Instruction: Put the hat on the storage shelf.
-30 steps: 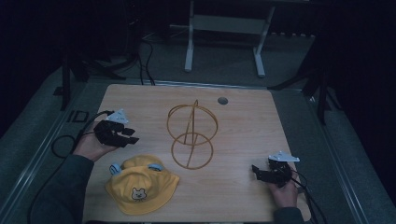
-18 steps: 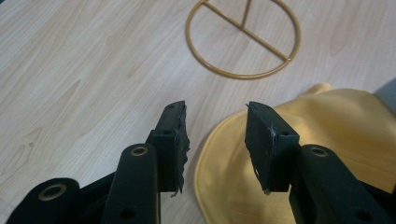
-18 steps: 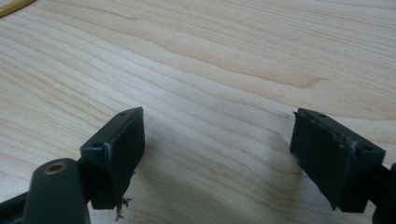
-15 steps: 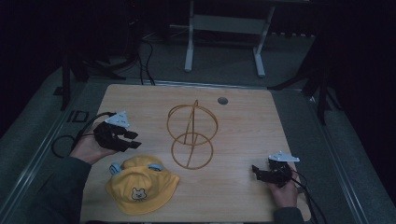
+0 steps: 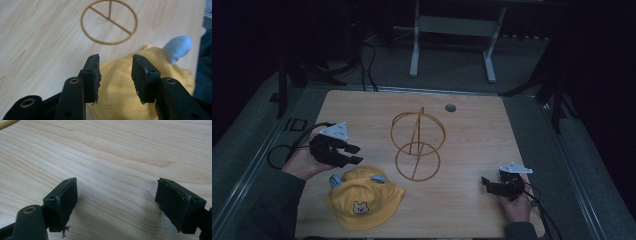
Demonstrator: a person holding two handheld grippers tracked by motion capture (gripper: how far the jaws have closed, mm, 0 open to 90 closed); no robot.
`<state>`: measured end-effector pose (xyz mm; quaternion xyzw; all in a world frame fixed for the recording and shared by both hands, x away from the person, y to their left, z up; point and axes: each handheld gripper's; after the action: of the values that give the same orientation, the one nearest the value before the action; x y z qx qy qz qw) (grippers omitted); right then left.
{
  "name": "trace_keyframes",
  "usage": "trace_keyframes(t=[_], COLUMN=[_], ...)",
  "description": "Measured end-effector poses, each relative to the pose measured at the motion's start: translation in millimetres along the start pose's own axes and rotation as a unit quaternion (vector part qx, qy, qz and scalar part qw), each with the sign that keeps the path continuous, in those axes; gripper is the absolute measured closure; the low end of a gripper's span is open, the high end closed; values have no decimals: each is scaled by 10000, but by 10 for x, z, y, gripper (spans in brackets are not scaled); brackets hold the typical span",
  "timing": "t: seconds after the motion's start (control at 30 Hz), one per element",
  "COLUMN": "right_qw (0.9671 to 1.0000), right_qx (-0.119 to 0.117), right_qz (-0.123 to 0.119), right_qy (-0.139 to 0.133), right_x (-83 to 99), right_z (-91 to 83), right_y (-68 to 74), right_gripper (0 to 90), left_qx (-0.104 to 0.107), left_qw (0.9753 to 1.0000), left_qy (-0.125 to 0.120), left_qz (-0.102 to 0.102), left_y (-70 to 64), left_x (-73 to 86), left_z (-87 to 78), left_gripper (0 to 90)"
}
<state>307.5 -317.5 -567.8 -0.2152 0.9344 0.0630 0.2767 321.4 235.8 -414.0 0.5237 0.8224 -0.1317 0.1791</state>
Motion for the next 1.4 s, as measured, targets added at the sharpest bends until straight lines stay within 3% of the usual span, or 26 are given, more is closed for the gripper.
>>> trace_keyframes(t=[0.73, 1.1, 1.4], right_qw=[10000, 10000, 10000], right_qx=[0, 1, 1], right_qz=[-2, -9, -10], right_qy=[-2, -1, -1], right_x=[0, 0, 0], right_z=[0, 0, 0], right_y=[0, -1, -1], right_gripper=[179, 178, 179], left_qx=[326, 371, 550], left_qw=[9988, 9979, 9962], left_qy=[-145, 57, 290], left_qz=[342, 519, 608], left_y=[-226, -338, -387], left_x=[7, -19, -10], left_z=[-135, -86, 6], left_gripper=[540, 496, 529])
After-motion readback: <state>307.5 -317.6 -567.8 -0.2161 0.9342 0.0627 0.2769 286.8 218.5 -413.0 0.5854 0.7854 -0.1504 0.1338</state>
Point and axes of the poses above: each handheld gripper's, and its own axes: z roughly forward along the jaws, x roughly out of its underside, y roughly to its left, and after that the axes turned 14 degrees about y, right-handed
